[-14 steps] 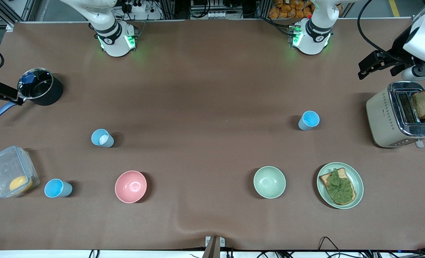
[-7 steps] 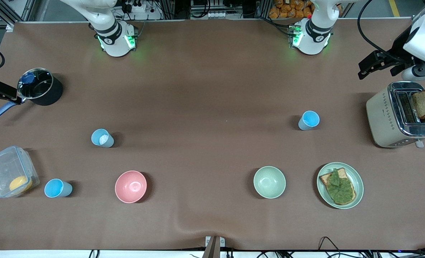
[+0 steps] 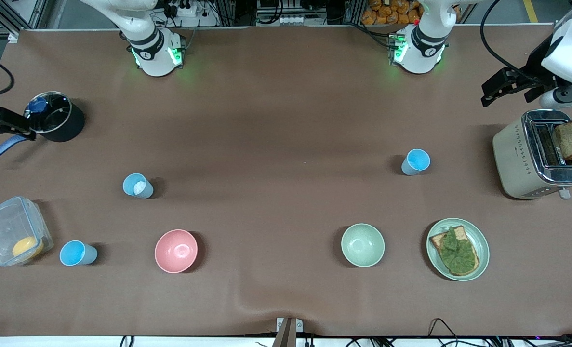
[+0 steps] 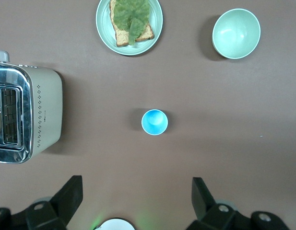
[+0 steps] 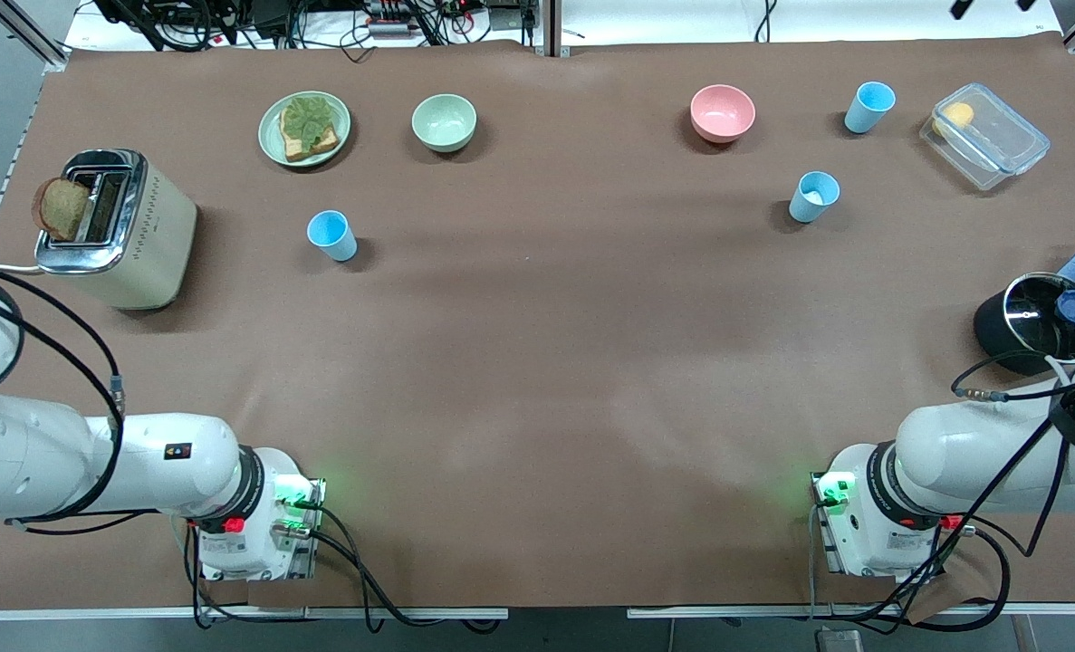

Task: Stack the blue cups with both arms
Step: 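Reach the right gripper down to the blue cup near the pink bowl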

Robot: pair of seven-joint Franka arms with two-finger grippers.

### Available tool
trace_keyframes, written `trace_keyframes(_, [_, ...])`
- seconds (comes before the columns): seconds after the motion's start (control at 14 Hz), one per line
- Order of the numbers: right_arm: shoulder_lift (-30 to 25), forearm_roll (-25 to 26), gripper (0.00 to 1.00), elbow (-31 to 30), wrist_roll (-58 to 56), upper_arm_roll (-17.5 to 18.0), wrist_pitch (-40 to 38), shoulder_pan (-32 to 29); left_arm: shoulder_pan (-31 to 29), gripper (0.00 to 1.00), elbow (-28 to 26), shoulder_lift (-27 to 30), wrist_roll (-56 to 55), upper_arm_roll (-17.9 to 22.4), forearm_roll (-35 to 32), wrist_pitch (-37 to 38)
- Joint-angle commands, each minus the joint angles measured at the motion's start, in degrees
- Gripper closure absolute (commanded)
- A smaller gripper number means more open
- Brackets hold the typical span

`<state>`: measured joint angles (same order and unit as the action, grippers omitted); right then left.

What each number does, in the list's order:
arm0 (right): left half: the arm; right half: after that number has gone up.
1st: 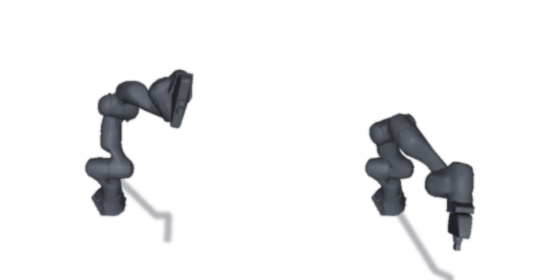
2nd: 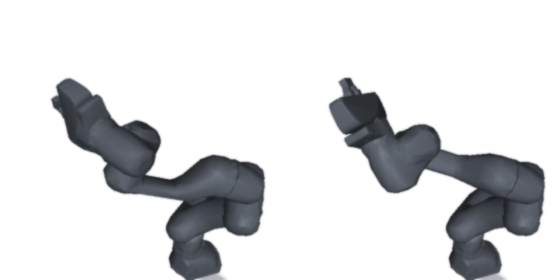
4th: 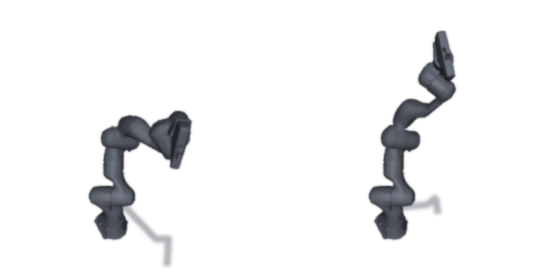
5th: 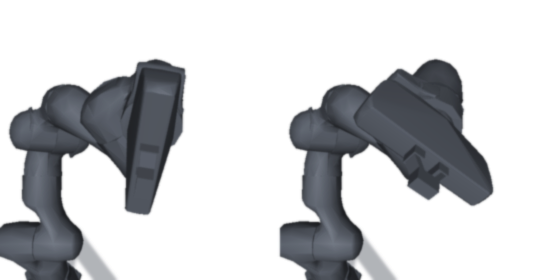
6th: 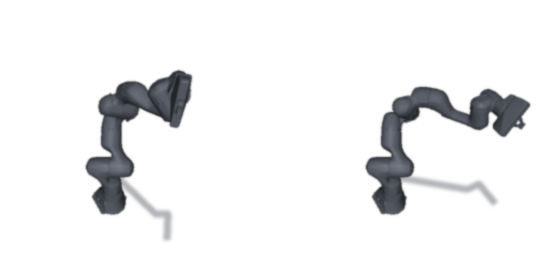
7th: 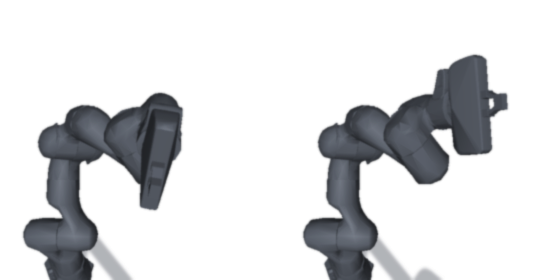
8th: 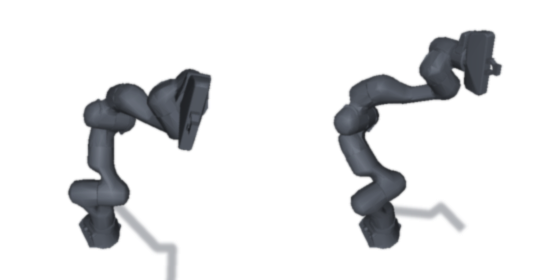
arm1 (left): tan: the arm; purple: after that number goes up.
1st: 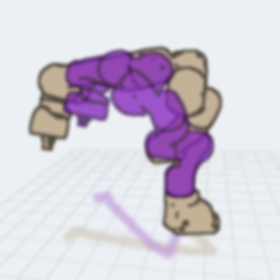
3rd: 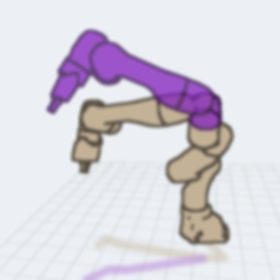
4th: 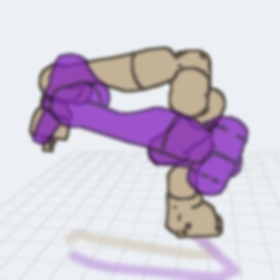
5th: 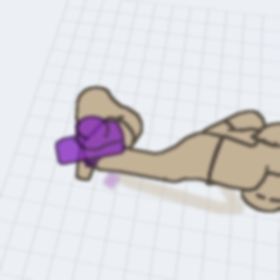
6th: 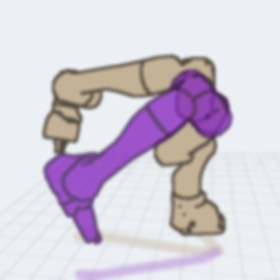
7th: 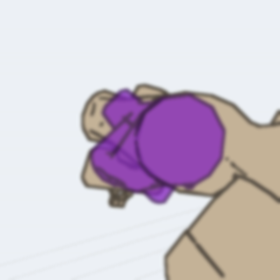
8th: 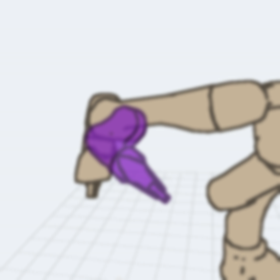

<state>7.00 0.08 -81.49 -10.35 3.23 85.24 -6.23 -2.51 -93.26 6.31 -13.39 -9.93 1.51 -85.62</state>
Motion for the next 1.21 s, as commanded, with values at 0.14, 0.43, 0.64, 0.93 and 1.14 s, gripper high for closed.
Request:
trace_keyframes(0.14, [-1.6, -6.8, 0.00, -13.9, 4.2, 0.1, 13.7, 2.5, -0.6, 0.00, 0.9, -0.1, 0.2, -0.3, 1.1, 1.0])
trace_keyframes(0.43, [-0.9, -6.9, 0.00, -31.7, 4.3, 0.1, 36.0, 6.1, -0.6, 0.00, 0.9, -0.1, 0.3, -0.2, 1.1, 1.0])
trace_keyframes(0.64, [4.2, -6.9, 0.00, -37.9, 5.5, 0.0, 44.7, 8.5, -0.6, 0.00, 0.9, -0.1, 0.1, -0.2, 1.1, 1.1])
trace_keyframes(0.93, [9.2, -5.6, 0.05, -38.1, 7.4, -0.2, 45.4, 9.9, -0.5, 0.00, 0.9, -0.1, 0.1, -0.2, 1.1, 1.1])
trace_keyframes(1.14, [12.7, -3.6, 0.15, -38.1, 7.4, -0.6, 47.5, 9.1, -0.5, 0.00, 0.9, -0.1, 0.1, -0.2, 1.1, 1.1])
